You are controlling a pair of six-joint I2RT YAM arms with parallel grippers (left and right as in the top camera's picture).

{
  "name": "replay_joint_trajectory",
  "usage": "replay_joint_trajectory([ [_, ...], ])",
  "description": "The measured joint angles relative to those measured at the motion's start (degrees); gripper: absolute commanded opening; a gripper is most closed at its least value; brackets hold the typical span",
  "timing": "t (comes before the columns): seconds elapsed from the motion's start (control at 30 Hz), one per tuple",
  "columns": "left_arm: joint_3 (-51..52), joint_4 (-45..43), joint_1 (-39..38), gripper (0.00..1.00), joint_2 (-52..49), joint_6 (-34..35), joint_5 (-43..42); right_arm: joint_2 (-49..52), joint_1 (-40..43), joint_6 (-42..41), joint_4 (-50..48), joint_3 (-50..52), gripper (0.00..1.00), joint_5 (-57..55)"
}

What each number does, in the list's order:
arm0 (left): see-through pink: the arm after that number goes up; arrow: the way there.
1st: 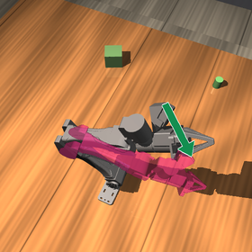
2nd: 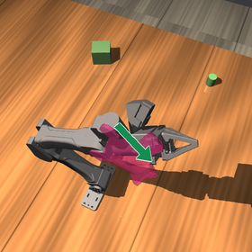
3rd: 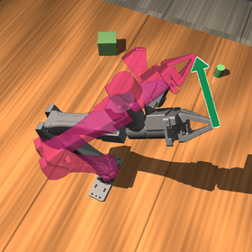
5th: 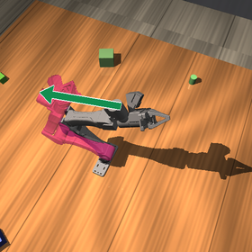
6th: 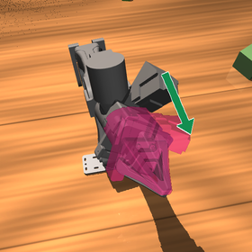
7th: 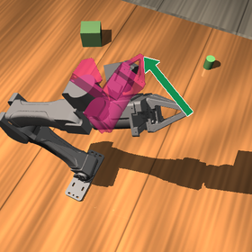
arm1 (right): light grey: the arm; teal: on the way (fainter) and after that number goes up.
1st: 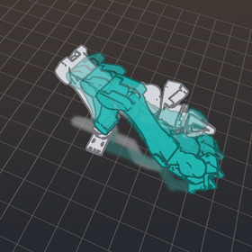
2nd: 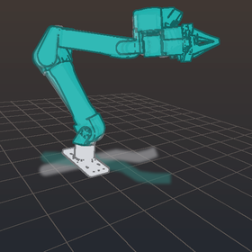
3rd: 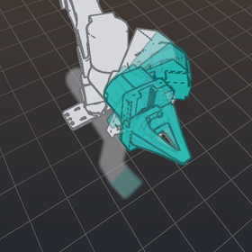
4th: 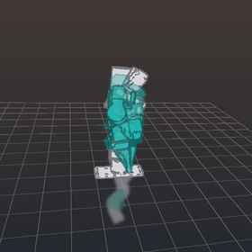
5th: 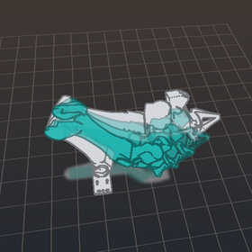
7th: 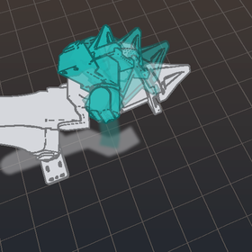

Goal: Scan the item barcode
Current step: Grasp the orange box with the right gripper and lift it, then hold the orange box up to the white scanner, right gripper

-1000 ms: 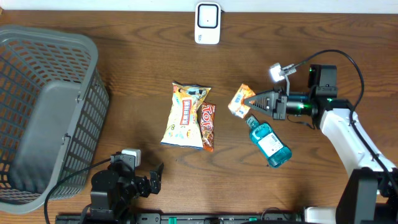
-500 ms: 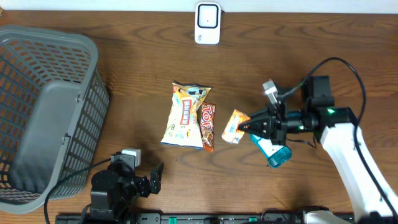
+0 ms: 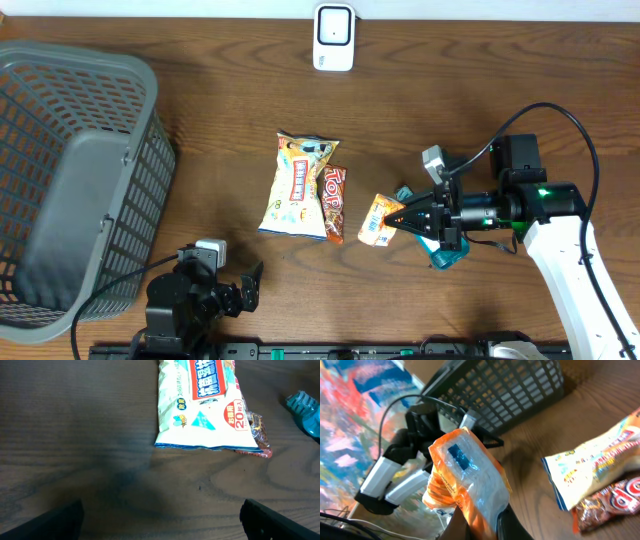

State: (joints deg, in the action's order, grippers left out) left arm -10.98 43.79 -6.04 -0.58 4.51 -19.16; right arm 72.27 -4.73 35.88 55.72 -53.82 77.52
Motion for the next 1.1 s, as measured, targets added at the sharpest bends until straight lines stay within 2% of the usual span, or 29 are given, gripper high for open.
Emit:
replay_joint_trajectory([
  [1.1, 0.00, 0.00, 0.00, 1.00, 0.00, 0.00, 0.00, 0.00, 0.00, 2.75, -6.23, 0.00, 0.01, -6.49],
])
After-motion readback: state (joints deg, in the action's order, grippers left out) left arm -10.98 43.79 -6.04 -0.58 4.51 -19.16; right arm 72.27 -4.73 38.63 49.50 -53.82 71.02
